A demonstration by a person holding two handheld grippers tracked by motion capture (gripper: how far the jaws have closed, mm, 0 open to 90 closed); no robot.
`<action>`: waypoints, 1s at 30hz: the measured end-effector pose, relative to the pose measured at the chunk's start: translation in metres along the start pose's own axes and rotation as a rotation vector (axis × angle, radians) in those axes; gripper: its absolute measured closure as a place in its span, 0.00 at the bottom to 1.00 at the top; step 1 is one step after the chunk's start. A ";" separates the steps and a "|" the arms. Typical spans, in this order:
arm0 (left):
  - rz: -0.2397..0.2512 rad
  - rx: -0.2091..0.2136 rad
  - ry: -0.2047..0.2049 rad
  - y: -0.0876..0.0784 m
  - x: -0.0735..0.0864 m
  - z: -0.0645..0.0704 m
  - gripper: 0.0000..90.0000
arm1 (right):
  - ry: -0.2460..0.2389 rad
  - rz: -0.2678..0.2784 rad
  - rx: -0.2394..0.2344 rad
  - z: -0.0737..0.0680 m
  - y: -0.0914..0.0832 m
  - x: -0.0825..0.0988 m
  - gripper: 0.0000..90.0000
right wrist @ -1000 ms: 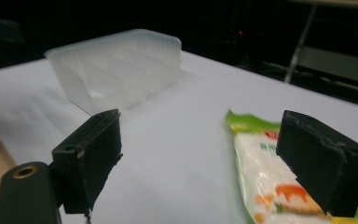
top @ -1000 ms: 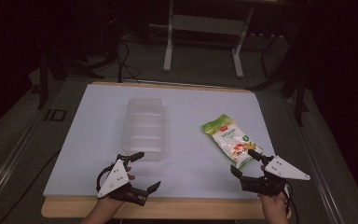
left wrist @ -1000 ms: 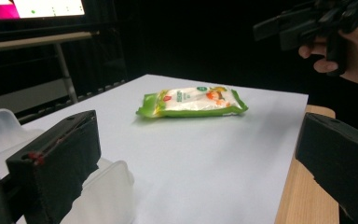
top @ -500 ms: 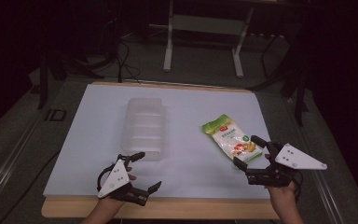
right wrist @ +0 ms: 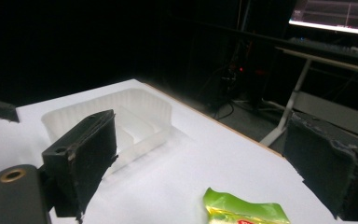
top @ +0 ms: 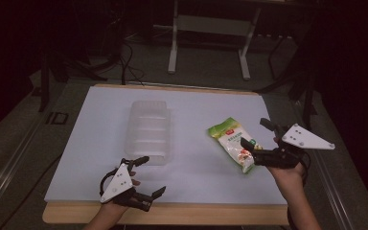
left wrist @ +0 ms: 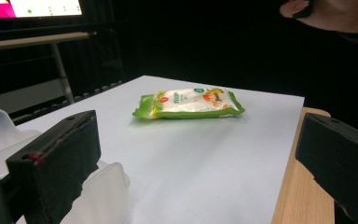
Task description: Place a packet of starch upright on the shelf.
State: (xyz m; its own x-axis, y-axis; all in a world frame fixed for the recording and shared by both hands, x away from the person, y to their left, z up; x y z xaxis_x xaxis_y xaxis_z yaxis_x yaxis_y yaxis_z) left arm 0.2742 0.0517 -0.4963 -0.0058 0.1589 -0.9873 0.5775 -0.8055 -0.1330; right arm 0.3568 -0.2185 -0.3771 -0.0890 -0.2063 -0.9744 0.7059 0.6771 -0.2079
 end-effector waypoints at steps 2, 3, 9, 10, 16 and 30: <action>0.001 0.001 -0.002 0.000 0.000 0.000 0.00 | 0.035 -0.005 0.000 0.007 0.006 0.001 0.11; 0.002 0.003 -0.004 0.000 0.000 0.000 0.00 | 0.048 -0.007 -0.008 0.011 0.009 0.002 0.11; 0.005 0.007 -0.010 0.000 0.000 0.001 0.00 | 0.040 -0.032 0.013 0.034 0.027 0.007 0.12; 0.005 0.007 -0.010 0.000 0.000 0.001 0.00 | 0.040 -0.032 0.013 0.034 0.027 0.007 0.12; 0.001 0.009 -0.007 0.000 0.001 0.001 0.00 | 0.045 -0.059 0.026 0.055 0.038 0.011 0.13; -0.004 0.007 -0.012 0.001 0.003 0.001 0.00 | 0.122 -0.163 0.055 0.100 0.074 0.056 0.15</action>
State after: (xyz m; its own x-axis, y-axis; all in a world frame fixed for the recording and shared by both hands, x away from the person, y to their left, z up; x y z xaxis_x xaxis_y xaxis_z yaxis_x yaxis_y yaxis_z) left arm 0.2737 0.0511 -0.4993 -0.0180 0.1549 -0.9878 0.5719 -0.8088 -0.1372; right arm 0.4744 -0.2505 -0.4385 -0.2872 -0.2207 -0.9321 0.7119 0.6019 -0.3619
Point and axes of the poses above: each handheld gripper's, and its own axes: y roughly forward along the jaws, x roughly out of its underside, z roughly to its right, the point moved 10 cm from there along y, roughly forward along the jaws, and after that the axes turned 1 degree about y, right-handed, at the moved point
